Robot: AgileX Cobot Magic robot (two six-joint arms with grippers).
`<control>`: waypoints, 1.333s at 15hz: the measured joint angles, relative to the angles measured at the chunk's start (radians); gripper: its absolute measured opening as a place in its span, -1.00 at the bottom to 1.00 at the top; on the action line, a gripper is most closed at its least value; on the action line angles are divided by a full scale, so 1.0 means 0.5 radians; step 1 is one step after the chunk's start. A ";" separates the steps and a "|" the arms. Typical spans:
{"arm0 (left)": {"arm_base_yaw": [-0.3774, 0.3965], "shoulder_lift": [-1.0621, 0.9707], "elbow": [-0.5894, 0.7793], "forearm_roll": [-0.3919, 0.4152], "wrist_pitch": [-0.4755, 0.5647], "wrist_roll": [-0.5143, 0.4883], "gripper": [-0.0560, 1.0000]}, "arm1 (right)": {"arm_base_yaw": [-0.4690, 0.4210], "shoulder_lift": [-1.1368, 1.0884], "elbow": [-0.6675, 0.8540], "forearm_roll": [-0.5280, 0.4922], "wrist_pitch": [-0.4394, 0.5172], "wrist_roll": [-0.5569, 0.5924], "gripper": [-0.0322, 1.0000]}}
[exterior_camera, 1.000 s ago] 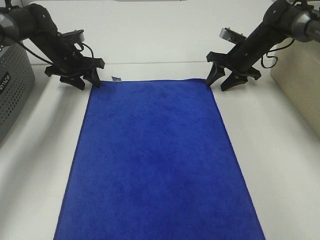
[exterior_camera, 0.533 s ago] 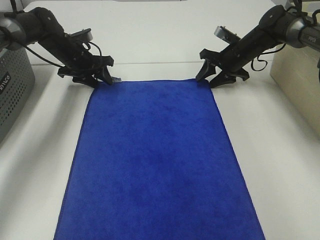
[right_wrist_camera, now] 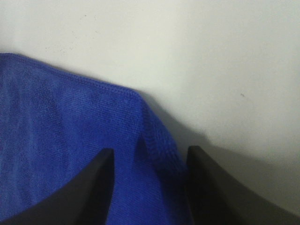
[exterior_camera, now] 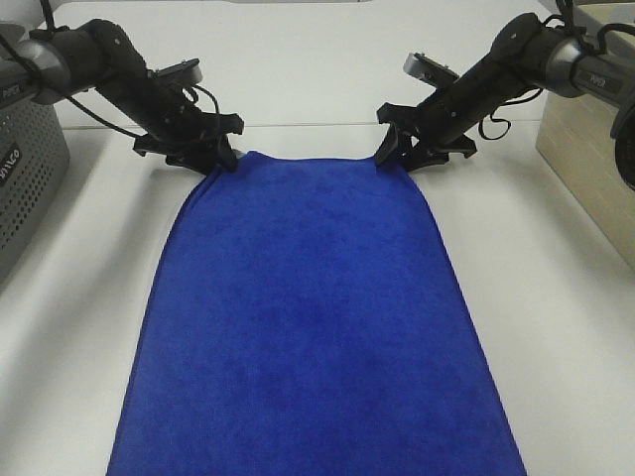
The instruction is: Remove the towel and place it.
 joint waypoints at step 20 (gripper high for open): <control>-0.004 0.056 -0.076 0.026 -0.226 0.176 -0.88 | 0.016 -0.016 0.020 -0.356 -0.576 -0.070 -0.91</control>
